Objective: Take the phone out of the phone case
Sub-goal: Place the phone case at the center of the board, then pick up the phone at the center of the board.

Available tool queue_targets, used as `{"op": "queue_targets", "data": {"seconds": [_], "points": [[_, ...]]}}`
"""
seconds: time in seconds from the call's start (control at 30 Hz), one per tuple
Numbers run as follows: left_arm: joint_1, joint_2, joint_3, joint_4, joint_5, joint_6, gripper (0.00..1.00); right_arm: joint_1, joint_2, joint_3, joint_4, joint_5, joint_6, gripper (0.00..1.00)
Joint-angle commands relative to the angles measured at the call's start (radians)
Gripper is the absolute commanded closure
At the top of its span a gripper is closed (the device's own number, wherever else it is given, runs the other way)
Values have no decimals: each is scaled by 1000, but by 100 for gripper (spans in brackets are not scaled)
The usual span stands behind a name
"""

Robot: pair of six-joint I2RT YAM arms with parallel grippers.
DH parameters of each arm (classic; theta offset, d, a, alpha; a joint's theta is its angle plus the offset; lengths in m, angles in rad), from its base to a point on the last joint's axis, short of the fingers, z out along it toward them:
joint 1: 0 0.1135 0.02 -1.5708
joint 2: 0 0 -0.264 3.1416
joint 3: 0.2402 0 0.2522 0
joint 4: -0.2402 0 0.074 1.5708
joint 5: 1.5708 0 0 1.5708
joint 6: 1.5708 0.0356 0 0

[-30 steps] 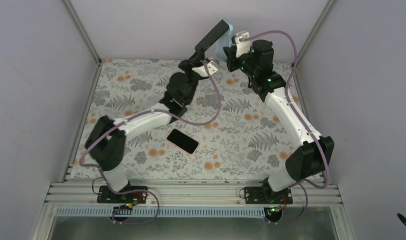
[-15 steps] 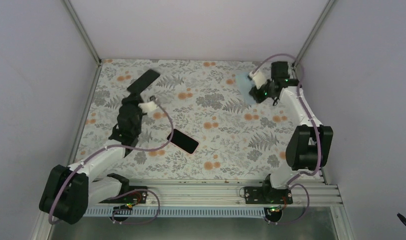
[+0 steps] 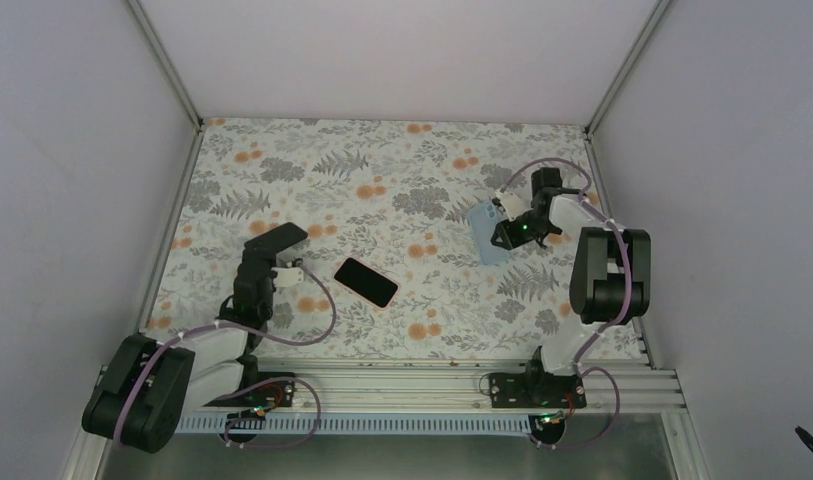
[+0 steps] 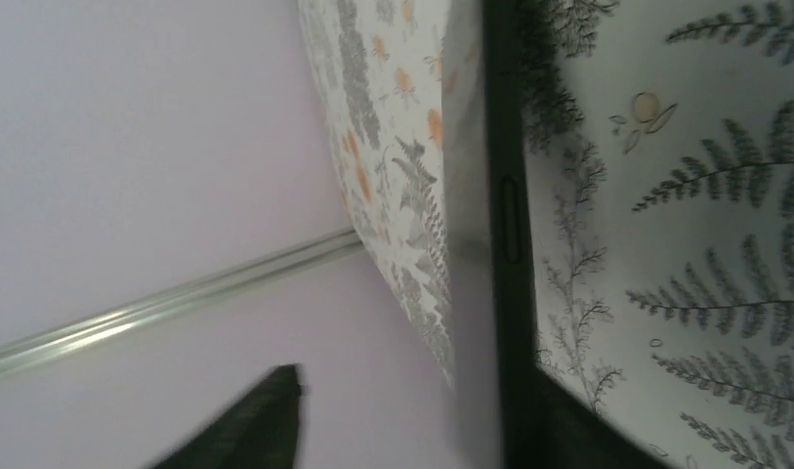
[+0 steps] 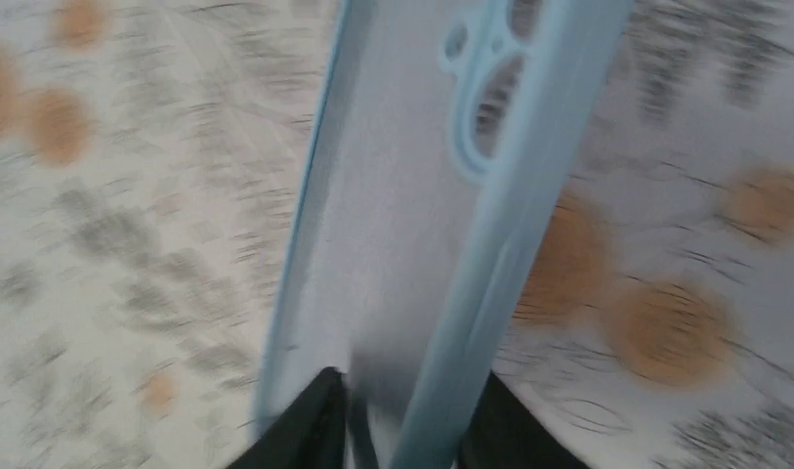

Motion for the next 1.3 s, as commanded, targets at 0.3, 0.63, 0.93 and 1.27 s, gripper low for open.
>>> {"op": "queue_targets", "data": {"seconds": [0.3, 0.63, 0.93, 1.27], "points": [[20, -118, 453, -1155, 386, -278, 0, -9, -159, 58, 97, 485, 0, 0], [64, 221, 1168, -1934, 974, -439, 0, 415, -292, 53, -92, 493, 14, 0], [258, 394, 1290, -1782, 1343, -646, 0, 723, -151, 99, -5, 236, 131, 0], [437, 530, 1324, -1574, 1384, -913, 0, 868, 44, 101, 253, 245, 252, 0]]}}
